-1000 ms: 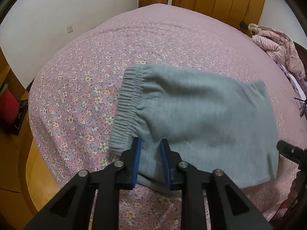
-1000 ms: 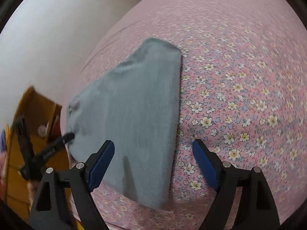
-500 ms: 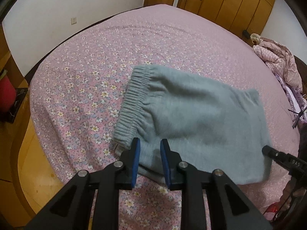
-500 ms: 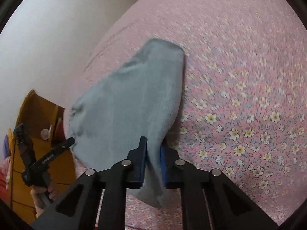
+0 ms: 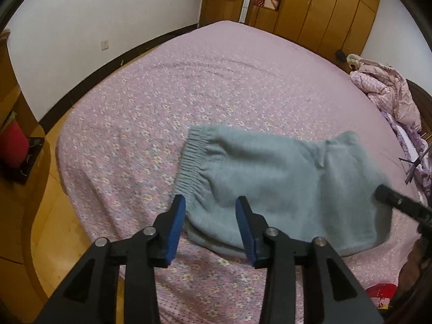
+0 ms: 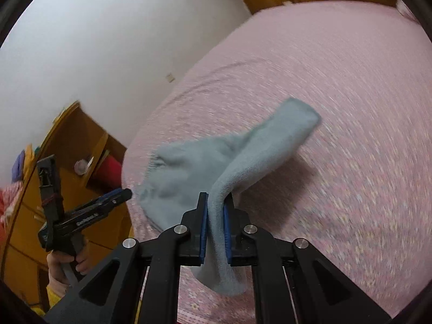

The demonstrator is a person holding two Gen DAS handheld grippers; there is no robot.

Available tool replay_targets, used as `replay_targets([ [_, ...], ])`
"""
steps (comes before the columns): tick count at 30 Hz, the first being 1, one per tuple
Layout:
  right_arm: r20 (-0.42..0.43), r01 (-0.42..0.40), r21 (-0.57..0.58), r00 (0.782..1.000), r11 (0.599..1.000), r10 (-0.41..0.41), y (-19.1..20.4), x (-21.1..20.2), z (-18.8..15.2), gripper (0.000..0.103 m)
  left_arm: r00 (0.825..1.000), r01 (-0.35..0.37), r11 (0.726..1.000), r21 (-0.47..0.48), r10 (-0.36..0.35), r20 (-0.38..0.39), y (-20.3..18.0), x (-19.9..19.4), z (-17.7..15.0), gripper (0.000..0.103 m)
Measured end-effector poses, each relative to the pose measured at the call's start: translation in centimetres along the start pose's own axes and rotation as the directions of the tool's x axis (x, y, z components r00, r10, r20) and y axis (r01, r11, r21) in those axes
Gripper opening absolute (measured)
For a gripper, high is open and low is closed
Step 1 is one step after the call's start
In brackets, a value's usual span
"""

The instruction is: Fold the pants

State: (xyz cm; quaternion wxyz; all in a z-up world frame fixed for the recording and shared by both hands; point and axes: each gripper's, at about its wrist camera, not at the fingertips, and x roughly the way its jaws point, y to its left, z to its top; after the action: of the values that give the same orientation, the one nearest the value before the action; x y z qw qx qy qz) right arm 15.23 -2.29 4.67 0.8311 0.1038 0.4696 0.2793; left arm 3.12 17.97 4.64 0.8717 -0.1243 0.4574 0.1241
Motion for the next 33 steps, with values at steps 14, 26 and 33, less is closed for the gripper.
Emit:
replay_targets([
  [14,-0.185,-0.156,-0.241,0.976,0.958,0.112,10.9,5.9,4.7,0.011,1.000,-0.023,0.999,-0.036,0.023,-0.014,4.7,1.7,1.5,0.043],
  [26,-0.399,-0.210,-0.233,0.911,0.950,0.104,14.9,20.1,2.7,0.014,0.994,-0.089,0.996,-0.009,0.088,-0.056,8.5,1.3,0.9,0.043],
  [33,-0.374,-0.273,-0.162,0.906,0.948,0.197,14.4,18.4,3.3,0.026,0.996,-0.075,0.997,-0.011,0.075,-0.044,8.1,0.2,2.4,0.043],
])
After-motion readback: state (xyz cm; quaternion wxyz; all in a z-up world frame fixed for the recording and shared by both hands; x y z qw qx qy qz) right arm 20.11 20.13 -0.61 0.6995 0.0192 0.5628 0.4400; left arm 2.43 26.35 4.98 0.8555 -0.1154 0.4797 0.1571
